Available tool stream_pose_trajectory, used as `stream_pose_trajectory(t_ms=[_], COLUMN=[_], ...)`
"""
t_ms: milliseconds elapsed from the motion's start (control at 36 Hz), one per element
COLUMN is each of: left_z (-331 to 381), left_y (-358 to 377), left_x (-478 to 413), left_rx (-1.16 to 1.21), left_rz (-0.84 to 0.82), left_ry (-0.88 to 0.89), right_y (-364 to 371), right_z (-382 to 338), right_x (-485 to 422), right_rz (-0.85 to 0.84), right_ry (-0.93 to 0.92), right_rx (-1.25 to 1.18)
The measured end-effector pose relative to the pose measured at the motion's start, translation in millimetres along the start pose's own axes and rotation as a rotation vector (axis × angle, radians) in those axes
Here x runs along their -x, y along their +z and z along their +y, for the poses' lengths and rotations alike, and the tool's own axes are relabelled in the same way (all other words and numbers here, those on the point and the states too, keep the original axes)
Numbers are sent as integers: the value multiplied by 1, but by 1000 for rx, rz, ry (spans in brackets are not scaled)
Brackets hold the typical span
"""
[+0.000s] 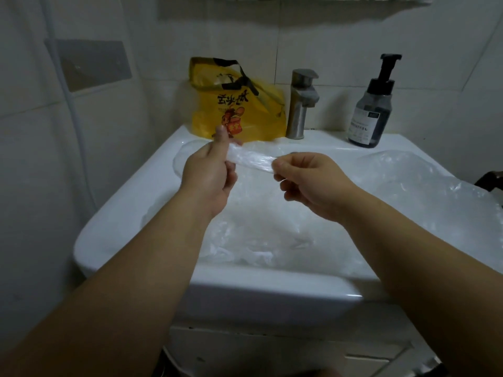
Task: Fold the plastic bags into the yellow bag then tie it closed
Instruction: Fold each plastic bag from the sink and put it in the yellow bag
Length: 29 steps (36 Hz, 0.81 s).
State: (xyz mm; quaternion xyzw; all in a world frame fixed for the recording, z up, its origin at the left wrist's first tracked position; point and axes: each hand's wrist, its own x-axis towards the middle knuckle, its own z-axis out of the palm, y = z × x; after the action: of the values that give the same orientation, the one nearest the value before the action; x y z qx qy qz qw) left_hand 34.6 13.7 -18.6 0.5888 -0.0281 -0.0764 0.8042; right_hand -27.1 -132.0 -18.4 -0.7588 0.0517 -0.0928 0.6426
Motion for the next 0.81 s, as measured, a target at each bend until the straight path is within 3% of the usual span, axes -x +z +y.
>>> stream_pose_trajectory(t_ms=[194, 361, 500, 639, 806], left_z=[27, 64, 87, 98, 95], left_y=[-22, -17, -15, -19, -4], left_x=[-17, -44, -76, -108, -135], left_rx=[-82, -184, -208, -497, -807], left_rz=[-72, -5, -3, 11, -58], left_ry=[83, 262, 277, 334, 426], right_y=[-11, -10, -1, 0, -7], right_z=[-26, -56, -80, -98, -99], right_x=[-19, -53, -90, -135, -180], right_rz=[-23, -48, 63, 414, 465], right_ry=[1, -37, -133, -322, -191], right_rx=[120, 148, 191, 567, 964])
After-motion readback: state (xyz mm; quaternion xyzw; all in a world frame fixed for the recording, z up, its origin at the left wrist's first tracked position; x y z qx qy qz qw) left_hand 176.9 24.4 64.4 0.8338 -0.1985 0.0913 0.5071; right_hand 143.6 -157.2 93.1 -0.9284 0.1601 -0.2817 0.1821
